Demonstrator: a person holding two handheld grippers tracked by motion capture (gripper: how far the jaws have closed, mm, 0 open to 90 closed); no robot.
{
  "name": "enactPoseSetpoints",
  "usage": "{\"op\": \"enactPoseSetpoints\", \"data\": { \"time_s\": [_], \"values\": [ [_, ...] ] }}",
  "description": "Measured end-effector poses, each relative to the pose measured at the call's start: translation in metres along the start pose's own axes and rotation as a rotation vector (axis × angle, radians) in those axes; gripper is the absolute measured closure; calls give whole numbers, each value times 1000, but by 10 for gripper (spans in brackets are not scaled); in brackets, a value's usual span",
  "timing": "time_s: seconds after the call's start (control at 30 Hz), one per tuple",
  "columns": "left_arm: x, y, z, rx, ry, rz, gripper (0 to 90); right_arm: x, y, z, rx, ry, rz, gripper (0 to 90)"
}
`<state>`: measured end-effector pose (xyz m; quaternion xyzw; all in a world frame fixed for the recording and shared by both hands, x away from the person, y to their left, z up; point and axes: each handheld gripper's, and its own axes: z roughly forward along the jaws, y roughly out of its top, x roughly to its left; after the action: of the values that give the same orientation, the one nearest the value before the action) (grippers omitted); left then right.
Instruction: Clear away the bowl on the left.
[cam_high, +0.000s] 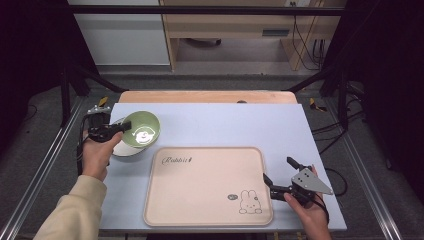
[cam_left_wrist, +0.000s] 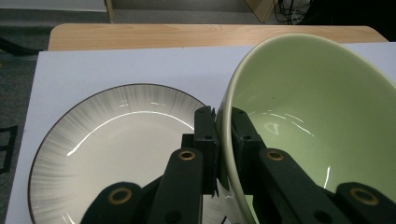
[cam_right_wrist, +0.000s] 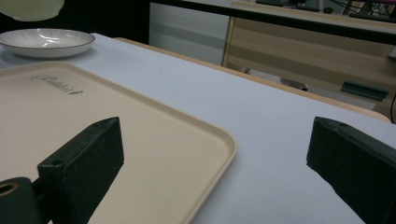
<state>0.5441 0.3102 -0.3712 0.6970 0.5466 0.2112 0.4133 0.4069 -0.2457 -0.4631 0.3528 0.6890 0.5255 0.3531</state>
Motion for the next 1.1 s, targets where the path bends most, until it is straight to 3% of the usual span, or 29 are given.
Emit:
{"op": "enactPoseSetpoints", "data": {
  "time_s": [0.23, 0.77, 0.9, 0.93, 1.0, 1.1],
  "values": [
    [-12, 1, 2, -1, -23, 19, 836, 0, 0, 0, 1, 0, 3, 38],
    [-61, 1, 14, 24, -119, 93, 836, -2, 1, -1, -10, -4, 7, 43],
    [-66, 0, 15, 32, -132, 102, 835, -2, 1, -2, -26, 0, 4, 43],
    [-69, 0, 16, 40, -139, 110, 835, -4, 2, -4, -62, 9, 33, 43],
    [-73, -1, 16, 43, -148, 116, 835, -6, 2, -5, -80, 6, 36, 44],
    [-77, -1, 16, 39, -157, 119, 835, -9, 2, -6, -81, -6, 33, 46]
  ]
}}
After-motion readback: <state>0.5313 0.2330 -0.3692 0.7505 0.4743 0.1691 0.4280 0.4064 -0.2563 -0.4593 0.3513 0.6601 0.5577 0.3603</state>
